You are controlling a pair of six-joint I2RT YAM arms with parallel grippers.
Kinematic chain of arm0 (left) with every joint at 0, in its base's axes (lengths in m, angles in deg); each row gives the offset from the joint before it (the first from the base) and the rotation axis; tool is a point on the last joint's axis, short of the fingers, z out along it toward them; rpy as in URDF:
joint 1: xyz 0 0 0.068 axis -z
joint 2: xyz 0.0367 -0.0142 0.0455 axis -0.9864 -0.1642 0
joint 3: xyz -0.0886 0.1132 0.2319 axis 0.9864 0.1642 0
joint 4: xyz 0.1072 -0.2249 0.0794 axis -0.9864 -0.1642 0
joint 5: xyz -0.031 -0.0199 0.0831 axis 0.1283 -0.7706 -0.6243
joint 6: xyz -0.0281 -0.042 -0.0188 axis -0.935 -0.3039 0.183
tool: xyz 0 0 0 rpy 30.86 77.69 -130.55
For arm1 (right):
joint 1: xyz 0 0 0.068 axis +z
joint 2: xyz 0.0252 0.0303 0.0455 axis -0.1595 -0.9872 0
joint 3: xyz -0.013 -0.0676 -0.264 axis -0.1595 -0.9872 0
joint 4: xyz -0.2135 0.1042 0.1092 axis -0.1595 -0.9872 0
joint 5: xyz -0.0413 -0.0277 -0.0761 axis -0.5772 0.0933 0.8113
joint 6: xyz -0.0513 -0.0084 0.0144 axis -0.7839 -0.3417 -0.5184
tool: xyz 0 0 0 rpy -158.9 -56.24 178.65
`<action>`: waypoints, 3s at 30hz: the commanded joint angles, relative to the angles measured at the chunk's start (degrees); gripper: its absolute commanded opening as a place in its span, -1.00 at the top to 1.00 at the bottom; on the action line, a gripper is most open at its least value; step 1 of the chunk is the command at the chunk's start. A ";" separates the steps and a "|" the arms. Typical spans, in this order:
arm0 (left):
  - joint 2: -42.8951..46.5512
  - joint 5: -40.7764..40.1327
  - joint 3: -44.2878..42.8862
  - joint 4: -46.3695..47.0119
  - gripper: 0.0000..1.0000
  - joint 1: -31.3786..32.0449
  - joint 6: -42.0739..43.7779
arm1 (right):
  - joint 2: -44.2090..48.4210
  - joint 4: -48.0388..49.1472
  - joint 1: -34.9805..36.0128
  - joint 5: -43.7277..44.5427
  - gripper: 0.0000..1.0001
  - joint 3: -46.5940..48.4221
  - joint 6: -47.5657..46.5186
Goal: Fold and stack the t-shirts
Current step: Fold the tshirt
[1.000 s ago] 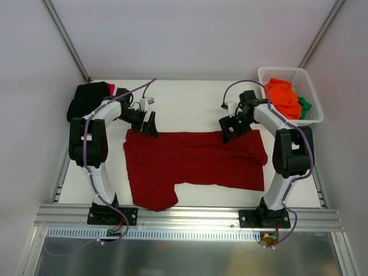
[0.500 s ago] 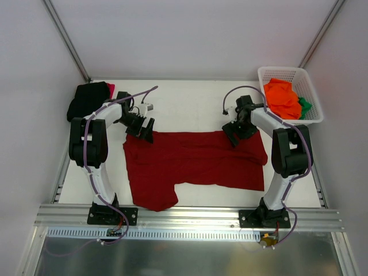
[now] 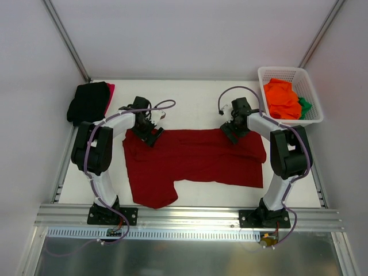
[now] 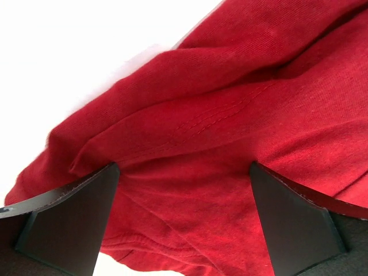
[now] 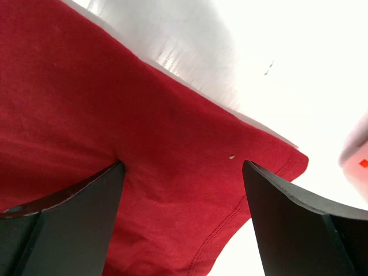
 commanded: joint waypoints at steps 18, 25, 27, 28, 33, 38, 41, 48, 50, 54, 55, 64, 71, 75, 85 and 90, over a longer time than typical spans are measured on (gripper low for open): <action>-0.66 -15.37 4.74 5.21 -0.96 -9.11 11.20 | 3.38 4.06 -1.68 8.44 -0.76 -6.74 -0.58; 3.19 -11.45 5.45 4.33 -0.95 -12.28 12.71 | 5.93 3.45 -1.68 5.55 -0.77 -7.28 1.97; 4.34 -9.06 4.49 2.67 -0.96 -11.93 11.39 | 6.46 1.69 -1.60 0.83 -0.76 -5.34 3.73; 5.22 -7.83 3.96 1.79 -0.96 -11.84 10.77 | 6.72 1.16 -1.60 -0.95 -0.77 -4.82 4.08; 9.35 5.78 -2.27 -7.96 -0.98 -11.84 6.47 | 12.68 -1.56 -2.39 -16.48 -0.81 -1.04 7.06; 15.67 17.83 -9.04 -15.00 -0.97 -11.93 2.78 | 17.97 -2.97 -2.56 -26.00 -0.82 3.36 9.88; 21.82 24.33 -9.67 -15.71 -0.97 -12.02 0.67 | 22.27 -2.97 -2.56 -31.45 -0.84 2.75 11.11; 25.18 28.66 -6.17 -23.88 -0.97 -8.16 1.27 | 22.02 -21.13 0.15 -35.96 -0.80 6.10 3.85; 26.40 26.21 -1.26 -22.93 -0.97 -6.67 2.32 | 24.11 -21.34 4.44 -30.79 -0.79 2.94 1.11; 32.46 24.61 7.19 -21.86 -0.97 -3.77 7.42 | 28.42 -18.01 12.09 -19.53 -0.80 -7.34 -3.38; 36.82 23.83 9.12 -21.86 -0.97 -2.71 8.56 | 29.39 -17.74 13.59 -17.86 -0.80 -10.75 -4.43; 56.46 -1.17 26.18 -17.83 -0.98 24.12 5.16 | 44.69 -12.46 32.84 0.69 -0.87 -24.58 -6.64; 58.93 -8.87 34.51 -12.56 -0.98 32.88 6.27 | 48.03 -10.10 36.20 1.50 -0.87 -30.47 -8.92; 58.41 -12.99 40.42 -6.24 -0.97 36.75 8.92 | 45.58 -8.33 37.25 2.81 -0.86 -32.06 -9.19; 53.57 -2.12 38.50 -5.33 -0.97 37.90 8.13 | 41.27 -6.84 38.22 7.82 -0.85 -31.97 -9.54; 53.83 -2.11 37.01 -6.74 -0.97 37.99 8.57 | 39.95 -6.40 36.73 8.09 -0.85 -31.00 -8.93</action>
